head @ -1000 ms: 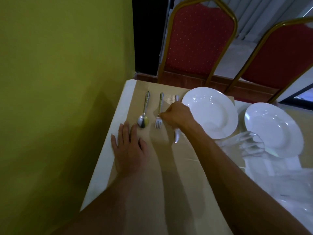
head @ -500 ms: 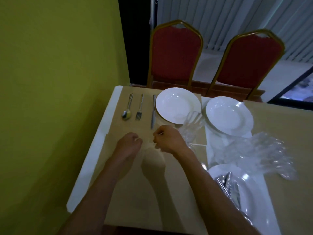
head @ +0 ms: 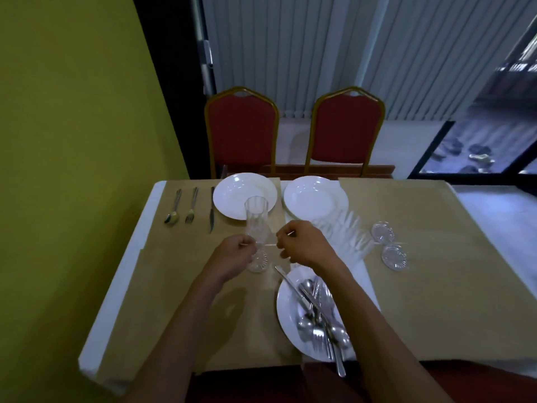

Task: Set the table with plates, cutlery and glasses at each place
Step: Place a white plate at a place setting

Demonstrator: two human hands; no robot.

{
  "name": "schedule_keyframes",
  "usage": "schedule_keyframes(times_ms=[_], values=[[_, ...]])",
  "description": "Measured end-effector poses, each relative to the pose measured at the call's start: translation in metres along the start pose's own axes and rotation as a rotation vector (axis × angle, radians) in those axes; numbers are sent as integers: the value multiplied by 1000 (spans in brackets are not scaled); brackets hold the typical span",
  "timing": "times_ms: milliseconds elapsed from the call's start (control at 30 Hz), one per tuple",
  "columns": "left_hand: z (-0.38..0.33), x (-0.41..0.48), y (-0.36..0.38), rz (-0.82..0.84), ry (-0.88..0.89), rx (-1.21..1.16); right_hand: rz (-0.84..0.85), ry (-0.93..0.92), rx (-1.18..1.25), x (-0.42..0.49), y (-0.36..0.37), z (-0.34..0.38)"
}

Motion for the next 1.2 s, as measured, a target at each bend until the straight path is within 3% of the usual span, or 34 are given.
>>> schedule_keyframes(times_ms=[367,700,833,967,1200], values=[[-42,-7,46,117,99,41,-162,80,32,-25,-85,-37],[-80,29,97,-6,184,138,-230,34,-108,28,-165,-79],[-85,53,141,43,169,348,-132,5,-243,67,-179,-106],[-82,73,167,-15,74,595,11,-8,-283,100,-180,-127],[-83,89,187,-57,19,741,273,-83,-461,130,-141,-139]])
Point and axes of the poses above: each hand's wrist, its own x-axis towards the middle knuckle, its own y-axis out of the palm, z = x × y, the point moved 1 cm from there along x, towards the middle knuckle, and after that the axes turned 4 degrees about -y, right-handed, at the moved point
